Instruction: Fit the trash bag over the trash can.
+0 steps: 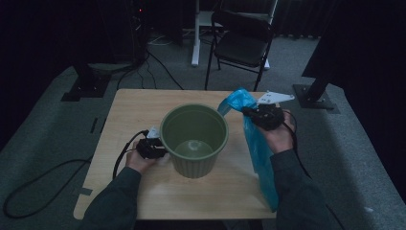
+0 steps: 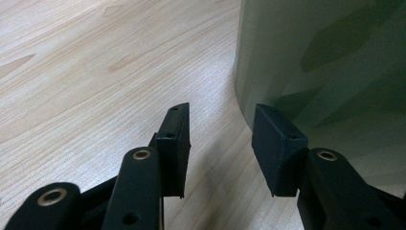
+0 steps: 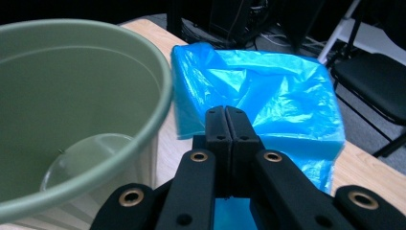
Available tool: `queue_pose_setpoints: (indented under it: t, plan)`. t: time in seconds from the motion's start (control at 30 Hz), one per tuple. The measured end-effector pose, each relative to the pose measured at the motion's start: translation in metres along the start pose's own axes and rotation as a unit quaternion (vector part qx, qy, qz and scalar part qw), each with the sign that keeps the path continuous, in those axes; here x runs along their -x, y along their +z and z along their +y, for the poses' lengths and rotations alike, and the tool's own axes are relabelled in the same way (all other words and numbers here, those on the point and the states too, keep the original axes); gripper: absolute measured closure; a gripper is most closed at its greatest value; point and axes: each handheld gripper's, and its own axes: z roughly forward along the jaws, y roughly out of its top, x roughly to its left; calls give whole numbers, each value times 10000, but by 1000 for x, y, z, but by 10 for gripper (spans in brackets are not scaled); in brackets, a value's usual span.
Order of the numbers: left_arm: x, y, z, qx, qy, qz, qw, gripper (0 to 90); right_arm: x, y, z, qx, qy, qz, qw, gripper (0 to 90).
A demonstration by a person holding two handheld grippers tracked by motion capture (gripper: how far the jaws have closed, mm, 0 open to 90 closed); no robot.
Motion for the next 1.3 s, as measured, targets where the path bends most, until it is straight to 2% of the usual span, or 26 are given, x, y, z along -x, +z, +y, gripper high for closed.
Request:
queue_pose_setpoints:
  t: [0.07,0.1,0.3,0.67,0.9,0.93,1.17,1.3]
  plan:
    - [0,0,0,3,-2,-2,10000,581,-1,-1,1,31,-15,26,10000,897]
    - [0,0,0,-1,1,-2,10000,581,-8,-4,5,85,-95,103,9999,896]
    - [0,0,0,-3,-1,-5,10000,581,-21,-9,12,184,-265,274,9991,896]
    - [0,0,0,8,-6,-10,10000,581,-44,-18,22,364,-709,605,9950,896]
    - [-1,-1,0,27,-47,-30,10000,581,-50,-23,26,509,-884,842,9912,896]
    - [-1,-1,0,30,-57,-30,10000,581,-52,-25,26,559,-945,928,9896,895]
    - [-1,-1,0,30,-49,-26,10000,578,-55,-28,25,605,-1045,1051,9871,894]
    - [-1,-1,0,21,-61,-34,10000,576,-55,-22,23,508,-1005,1152,9869,893]
